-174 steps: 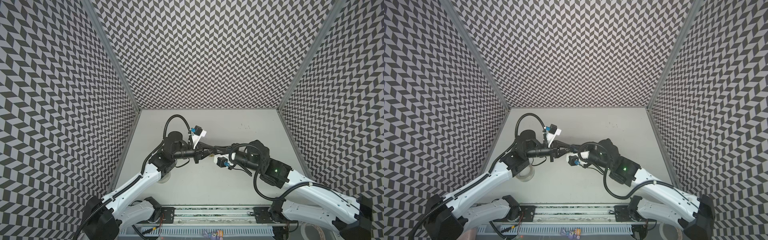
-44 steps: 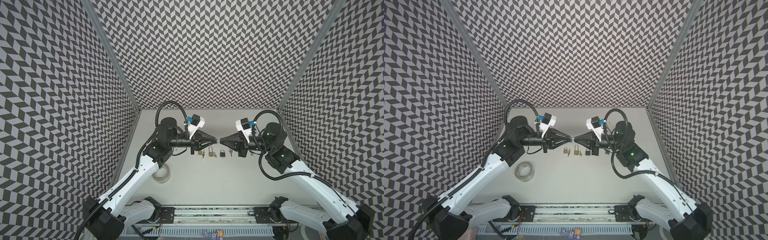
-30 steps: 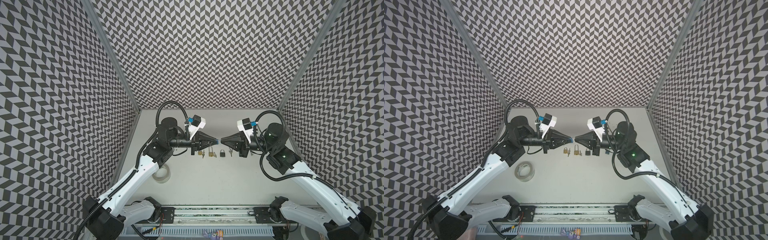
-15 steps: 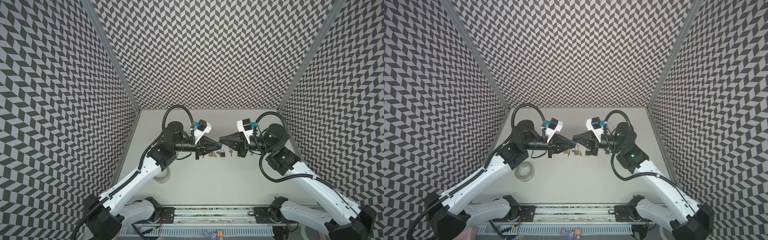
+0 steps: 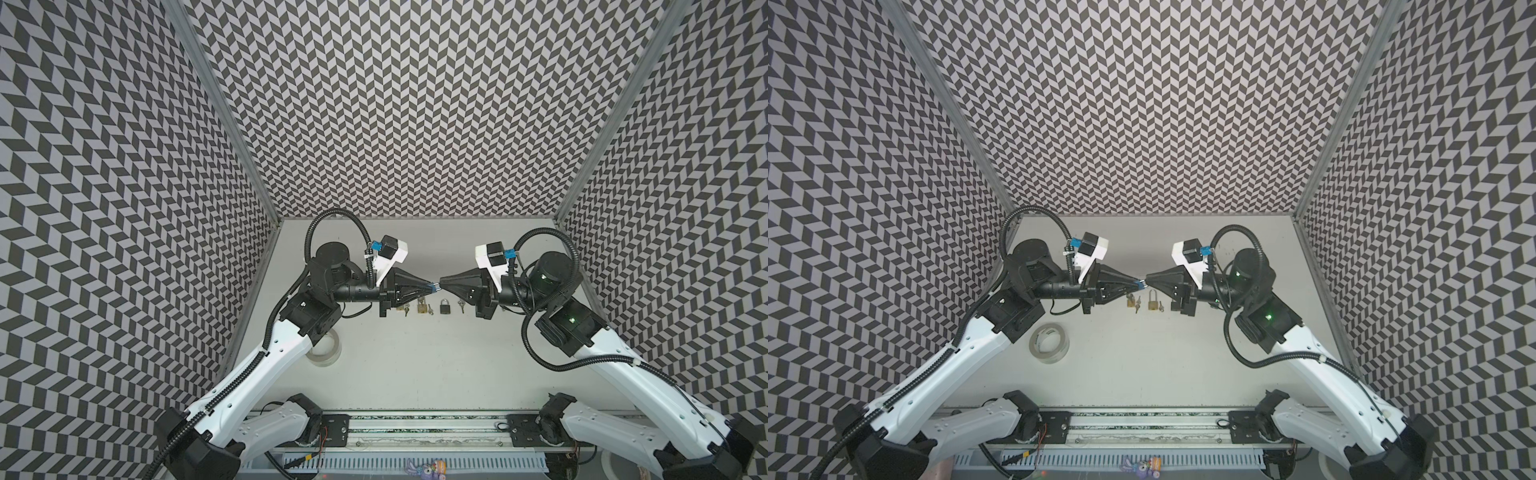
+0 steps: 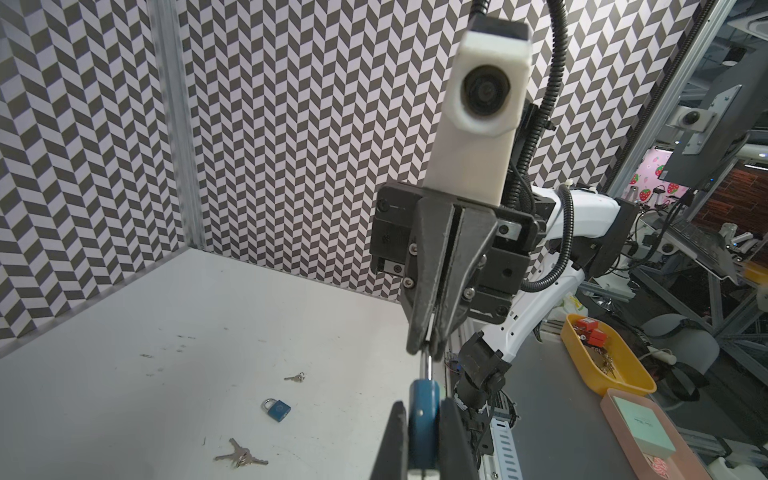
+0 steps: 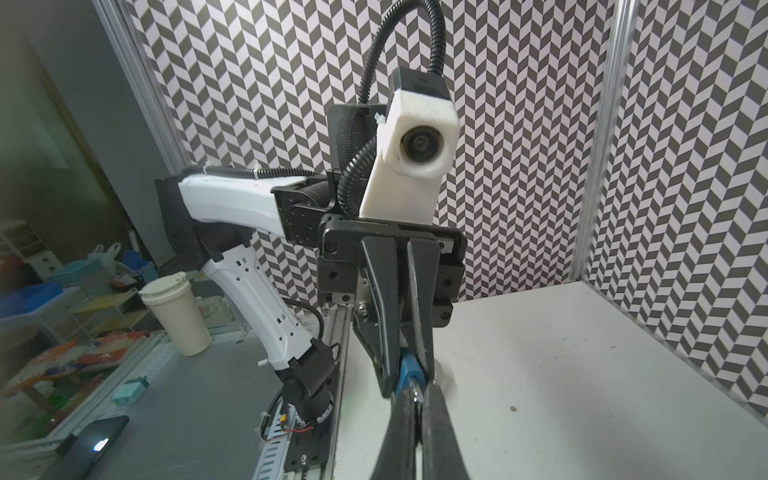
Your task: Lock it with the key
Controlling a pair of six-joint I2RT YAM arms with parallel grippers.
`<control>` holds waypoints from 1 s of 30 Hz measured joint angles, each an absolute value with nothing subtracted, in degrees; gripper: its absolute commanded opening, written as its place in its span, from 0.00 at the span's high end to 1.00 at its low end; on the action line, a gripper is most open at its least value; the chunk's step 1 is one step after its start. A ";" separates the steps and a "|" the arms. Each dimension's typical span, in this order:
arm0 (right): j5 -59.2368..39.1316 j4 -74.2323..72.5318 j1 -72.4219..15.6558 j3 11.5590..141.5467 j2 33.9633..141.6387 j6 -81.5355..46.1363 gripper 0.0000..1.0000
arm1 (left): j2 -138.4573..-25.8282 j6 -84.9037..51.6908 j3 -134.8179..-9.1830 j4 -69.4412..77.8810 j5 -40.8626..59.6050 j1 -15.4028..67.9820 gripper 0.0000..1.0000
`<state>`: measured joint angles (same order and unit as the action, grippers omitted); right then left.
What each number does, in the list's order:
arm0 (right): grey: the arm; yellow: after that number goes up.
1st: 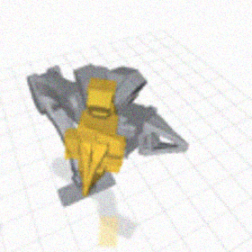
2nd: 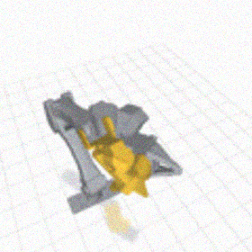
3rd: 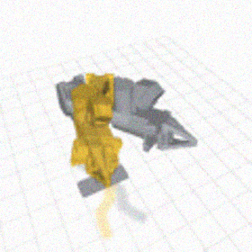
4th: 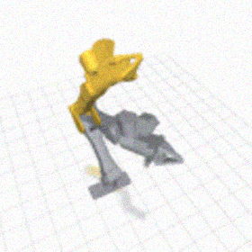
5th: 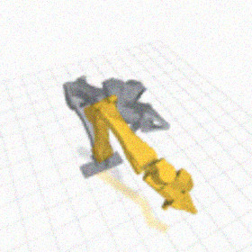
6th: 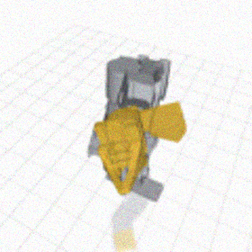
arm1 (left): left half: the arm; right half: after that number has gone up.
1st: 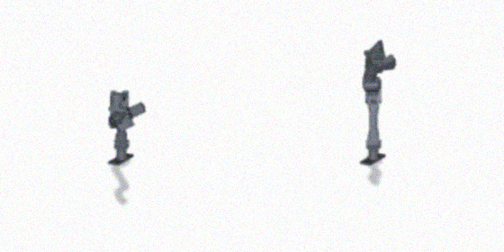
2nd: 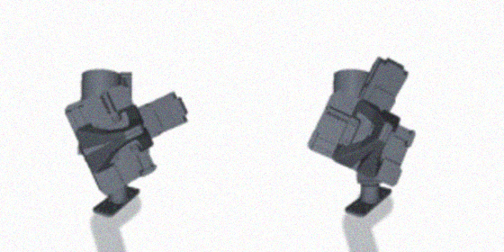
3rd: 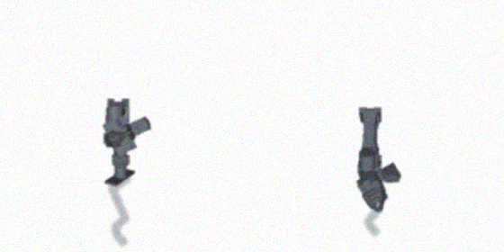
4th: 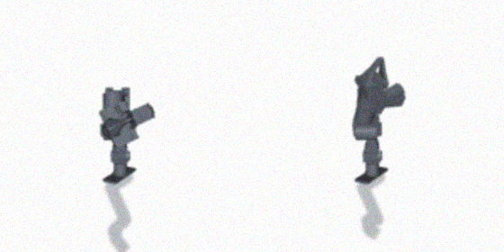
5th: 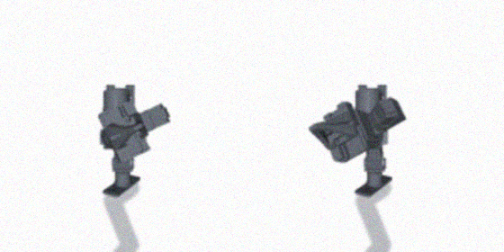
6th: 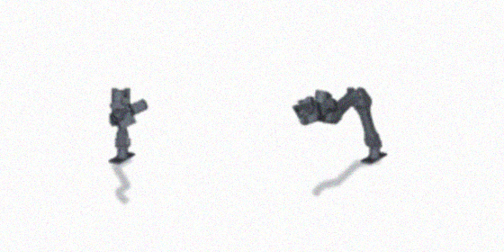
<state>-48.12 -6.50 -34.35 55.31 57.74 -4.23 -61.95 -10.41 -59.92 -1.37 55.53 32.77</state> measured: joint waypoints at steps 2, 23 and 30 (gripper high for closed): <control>-48.34 -9.32 -34.33 54.06 57.67 -6.92 1.00 | -62.11 -10.92 -60.03 -0.91 56.16 32.64 0.71; -41.08 -8.91 -33.76 53.76 53.84 -8.32 1.00 | -62.72 -11.73 -60.07 1.72 55.88 31.68 0.61; -41.10 -8.58 -33.56 53.76 53.84 -8.01 1.00 | -63.05 -12.03 -60.07 1.98 56.25 31.73 0.73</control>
<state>-41.10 -8.58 -33.56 53.76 53.84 -8.01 -63.05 -12.03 -60.07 1.98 56.25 31.73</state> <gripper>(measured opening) 0.048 0.306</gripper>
